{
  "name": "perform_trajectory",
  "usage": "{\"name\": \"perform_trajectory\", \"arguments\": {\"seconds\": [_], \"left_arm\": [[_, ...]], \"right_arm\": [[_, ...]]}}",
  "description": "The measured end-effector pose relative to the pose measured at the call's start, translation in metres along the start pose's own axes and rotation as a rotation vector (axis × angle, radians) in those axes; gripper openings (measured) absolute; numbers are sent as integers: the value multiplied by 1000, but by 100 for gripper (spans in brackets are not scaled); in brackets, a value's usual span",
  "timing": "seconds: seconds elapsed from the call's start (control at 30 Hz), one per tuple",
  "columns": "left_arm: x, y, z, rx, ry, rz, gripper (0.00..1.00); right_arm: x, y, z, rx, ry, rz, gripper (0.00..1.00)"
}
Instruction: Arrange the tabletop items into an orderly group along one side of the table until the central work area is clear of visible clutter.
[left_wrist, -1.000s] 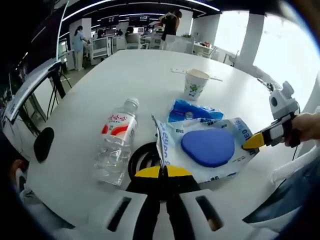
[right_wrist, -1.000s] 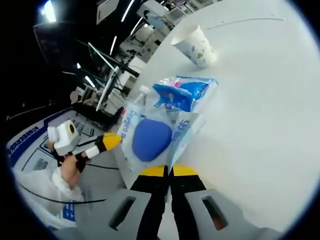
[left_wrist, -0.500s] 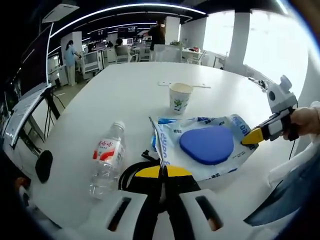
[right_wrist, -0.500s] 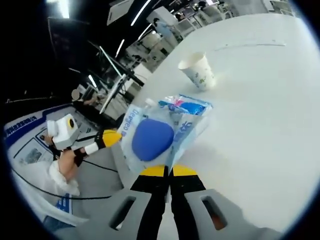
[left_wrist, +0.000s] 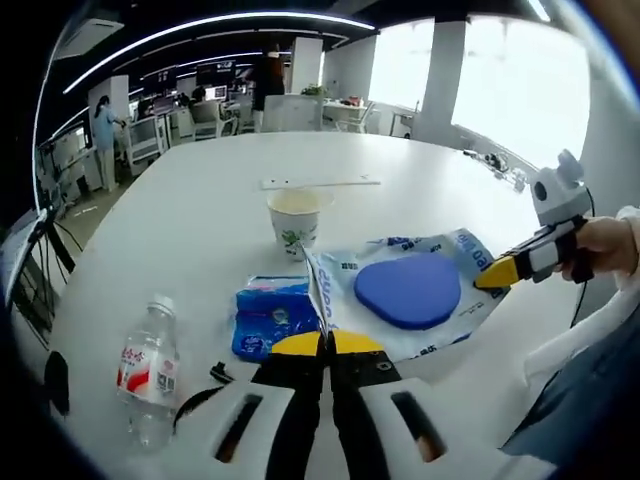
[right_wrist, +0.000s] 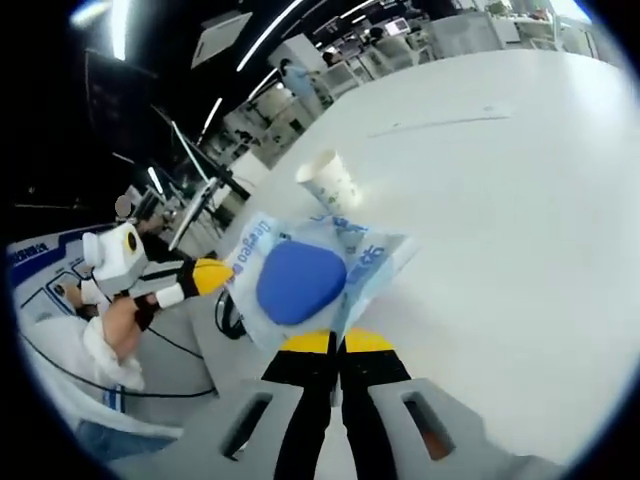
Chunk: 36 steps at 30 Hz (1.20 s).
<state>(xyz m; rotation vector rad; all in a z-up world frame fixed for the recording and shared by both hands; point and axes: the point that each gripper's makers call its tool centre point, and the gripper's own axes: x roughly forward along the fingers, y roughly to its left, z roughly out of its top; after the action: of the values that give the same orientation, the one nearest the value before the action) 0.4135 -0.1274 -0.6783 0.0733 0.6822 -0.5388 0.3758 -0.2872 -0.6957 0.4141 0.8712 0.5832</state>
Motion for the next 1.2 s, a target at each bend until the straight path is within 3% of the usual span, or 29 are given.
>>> {"name": "perform_trajectory", "arguments": {"seconds": [0.37,0.57,0.87,1.07,1.2], "left_arm": [[48,-30,21,64,24,-96,0],[66,-34,30,125,36,-104,0],[87,-35,38,101,39,-133,0],[98,-29,42,84,44,-113,0],[106,-21,45,30,41,-88,0]], "right_arm": [[-20,-43,21,-38,-54,-117,0],[-21,-55,31,-24,-87,-156,0],[-19,-74,45,-15,-113,-192,0],[-9,-81,53,-10,-122,-195,0],[-1,-85,55,-10,-116,-193,0]]}}
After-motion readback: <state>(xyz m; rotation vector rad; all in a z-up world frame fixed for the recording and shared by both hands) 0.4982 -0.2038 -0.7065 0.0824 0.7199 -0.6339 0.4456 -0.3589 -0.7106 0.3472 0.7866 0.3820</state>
